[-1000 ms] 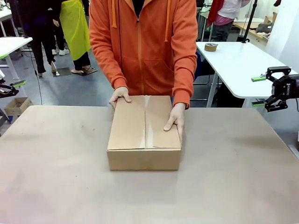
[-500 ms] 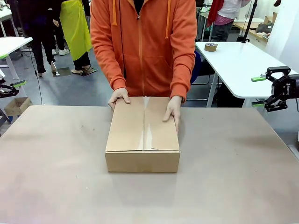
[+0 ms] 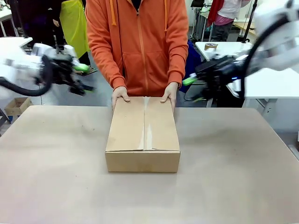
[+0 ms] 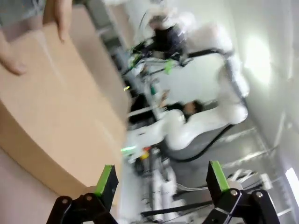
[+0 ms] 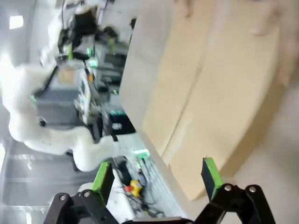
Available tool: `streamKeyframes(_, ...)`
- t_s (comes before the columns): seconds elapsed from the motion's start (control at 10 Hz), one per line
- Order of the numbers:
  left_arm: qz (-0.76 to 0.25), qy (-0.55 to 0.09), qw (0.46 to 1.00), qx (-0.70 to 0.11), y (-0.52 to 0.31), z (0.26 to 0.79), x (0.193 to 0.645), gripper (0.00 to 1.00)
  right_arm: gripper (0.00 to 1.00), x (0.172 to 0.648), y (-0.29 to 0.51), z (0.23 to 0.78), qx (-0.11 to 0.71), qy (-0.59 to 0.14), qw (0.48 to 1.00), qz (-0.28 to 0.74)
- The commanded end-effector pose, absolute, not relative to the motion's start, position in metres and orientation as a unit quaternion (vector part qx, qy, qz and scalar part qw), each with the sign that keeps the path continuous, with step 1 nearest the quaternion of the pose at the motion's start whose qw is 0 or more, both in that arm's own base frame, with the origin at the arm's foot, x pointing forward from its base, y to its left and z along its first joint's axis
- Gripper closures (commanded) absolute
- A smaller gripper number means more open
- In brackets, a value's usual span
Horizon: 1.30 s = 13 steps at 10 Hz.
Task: Pack the gift set into the box.
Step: Press and hold the closed box until the human finishes sealing it.
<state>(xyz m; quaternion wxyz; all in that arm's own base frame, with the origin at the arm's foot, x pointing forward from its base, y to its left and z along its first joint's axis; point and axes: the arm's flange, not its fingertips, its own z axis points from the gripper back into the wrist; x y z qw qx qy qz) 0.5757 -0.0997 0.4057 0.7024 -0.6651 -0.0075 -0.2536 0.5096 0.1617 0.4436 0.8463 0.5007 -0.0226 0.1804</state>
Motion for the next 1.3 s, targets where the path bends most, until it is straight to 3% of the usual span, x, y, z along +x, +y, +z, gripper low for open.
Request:
streamKeyframes(0.0, -0.264, -0.047, 0.718, -0.642, -0.084, 0.383, 0.573, 0.0, 0.0, 0.501, 0.156, 0.416, 0.521, -0.044, 0.809, 0.269)
streamKeyframes(0.1, -0.254, -0.008, 0.702, -0.665, -0.1, 0.406, 0.576, 0.0, 0.0, 0.51, 0.162, 0.444, 0.501, -0.023, 0.846, 0.18)
streamKeyframes(0.4, -0.269, -0.016, 0.713, -0.647, -0.113, 0.392, 0.579, 0.0, 0.0, 0.506, 0.178, 0.431, 0.499, -0.028, 0.837, 0.221)
streamKeyframes(0.5, -0.361, -0.151, 0.669, -0.632, -0.132, 0.39, 0.585, 0.0, 0.0, 0.511, 0.2, 0.435, 0.5, -0.123, 0.767, 0.382)
streamKeyframes(0.6, -0.464, -0.226, 0.606, -0.605, -0.14, 0.388, 0.581, 0.0, 0.0, 0.507, 0.207, 0.444, 0.518, -0.252, 0.677, 0.458)
streamKeyframes(0.7, -0.533, -0.283, 0.56, -0.568, -0.14, 0.385, 0.575, 0.0, 0.0, 0.501, 0.201, 0.448, 0.551, -0.315, 0.581, 0.51)
streamKeyframes(0.8, -0.569, -0.332, 0.532, -0.532, -0.138, 0.381, 0.57, 0.0, 0.0, 0.499, 0.194, 0.448, 0.584, -0.35, 0.497, 0.538)
streamKeyframes(0.9, -0.591, -0.356, 0.5, -0.523, -0.135, 0.379, 0.568, 0.0, 0.0, 0.503, 0.184, 0.443, 0.656, -0.316, 0.407, 0.552)
streamKeyframes(1.0, -0.595, -0.391, 0.475, -0.518, -0.132, 0.382, 0.563, 0.0, 0.0, 0.507, 0.179, 0.435, 0.653, -0.338, 0.405, 0.543)
streamKeyframes(1.2, -0.572, -0.45, 0.433, -0.532, -0.121, 0.392, 0.549, 0.0, 0.0, 0.509, 0.196, 0.41, 0.574, -0.35, 0.508, 0.538)
